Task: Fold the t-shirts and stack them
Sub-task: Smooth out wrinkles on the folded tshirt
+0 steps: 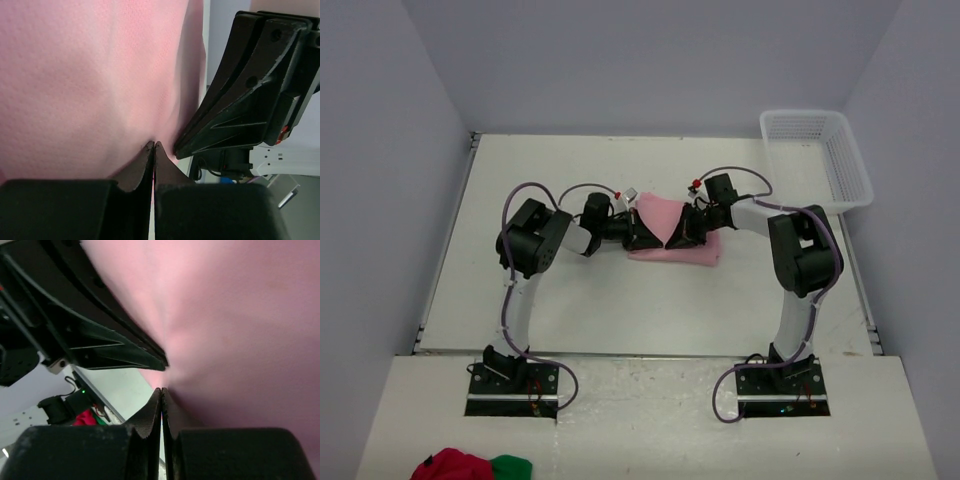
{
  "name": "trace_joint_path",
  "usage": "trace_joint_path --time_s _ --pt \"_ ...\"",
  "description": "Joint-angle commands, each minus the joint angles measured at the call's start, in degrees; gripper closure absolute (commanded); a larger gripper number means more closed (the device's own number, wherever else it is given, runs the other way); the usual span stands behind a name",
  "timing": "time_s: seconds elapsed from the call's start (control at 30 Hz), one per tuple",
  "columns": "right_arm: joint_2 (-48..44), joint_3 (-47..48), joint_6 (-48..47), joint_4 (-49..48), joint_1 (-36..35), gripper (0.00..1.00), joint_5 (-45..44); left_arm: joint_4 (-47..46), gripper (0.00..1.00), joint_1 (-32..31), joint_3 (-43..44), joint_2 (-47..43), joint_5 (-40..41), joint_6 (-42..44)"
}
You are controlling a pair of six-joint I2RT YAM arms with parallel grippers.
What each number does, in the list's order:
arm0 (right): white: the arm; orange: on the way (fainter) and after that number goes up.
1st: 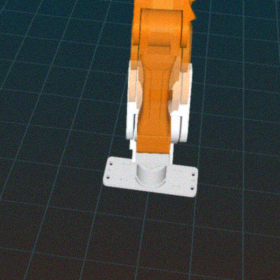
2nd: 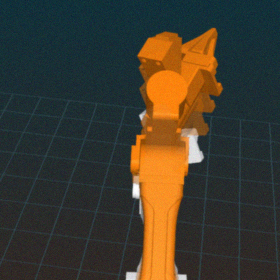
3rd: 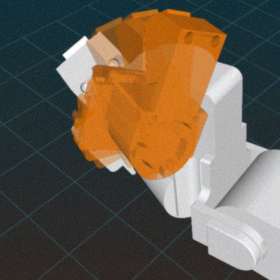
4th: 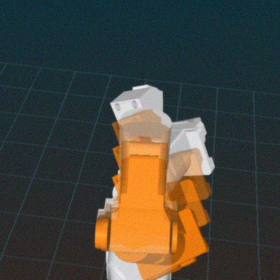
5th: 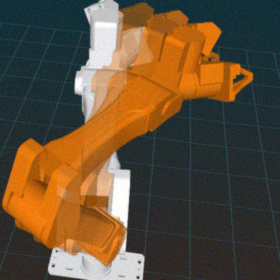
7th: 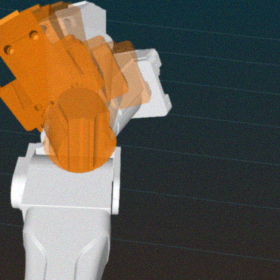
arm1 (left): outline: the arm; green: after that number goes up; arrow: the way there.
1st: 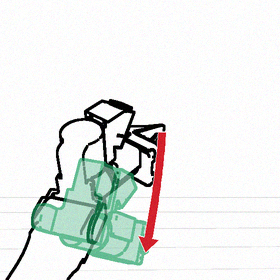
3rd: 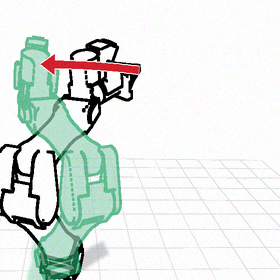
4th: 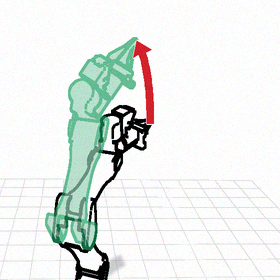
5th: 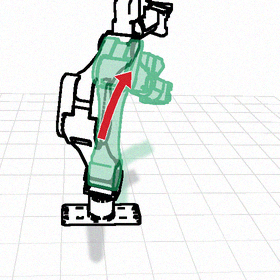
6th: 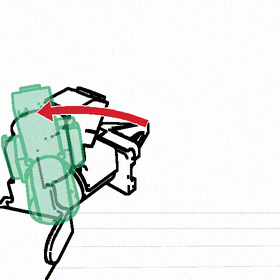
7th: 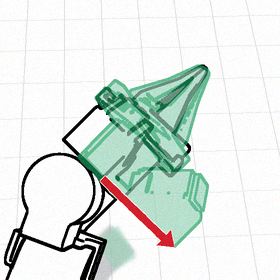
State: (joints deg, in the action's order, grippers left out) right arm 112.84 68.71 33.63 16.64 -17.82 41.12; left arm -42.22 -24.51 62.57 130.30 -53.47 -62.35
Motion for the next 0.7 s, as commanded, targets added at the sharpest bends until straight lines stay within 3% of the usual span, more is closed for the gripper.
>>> trace_joint_path --time_s 0.0,0.07,0.1,0.2,0.67 --pt "0.3 -1.4 2.0 0.3 0.2 1.0 -4.8 5.4 1.0 0.7 2.7 -0.5 0.4 5.1" --pt "0.3 -1.7 3.1 2.3 0.2 1.0 -11.0 11.9 1.0 1.2 3.8 -1.3 4.1 9.4" --pt "0.5 -1.9 3.2 3.6 0.2 1.0 -12.5 20.0 1.0 1.4 4.3 -1.6 5.7 14.2" --pt "1.6 -2.0 3.9 5.8 0.2 1.0 -16.2 25.1 1.0 2.6 3.5 -3.6 9.0 18.3" --pt "2.0 -9.7 5.7 1.6 -0.8 1.0 -19.1 26.6 1.0 7.2 -6.7 -10.3 9.1 23.3"
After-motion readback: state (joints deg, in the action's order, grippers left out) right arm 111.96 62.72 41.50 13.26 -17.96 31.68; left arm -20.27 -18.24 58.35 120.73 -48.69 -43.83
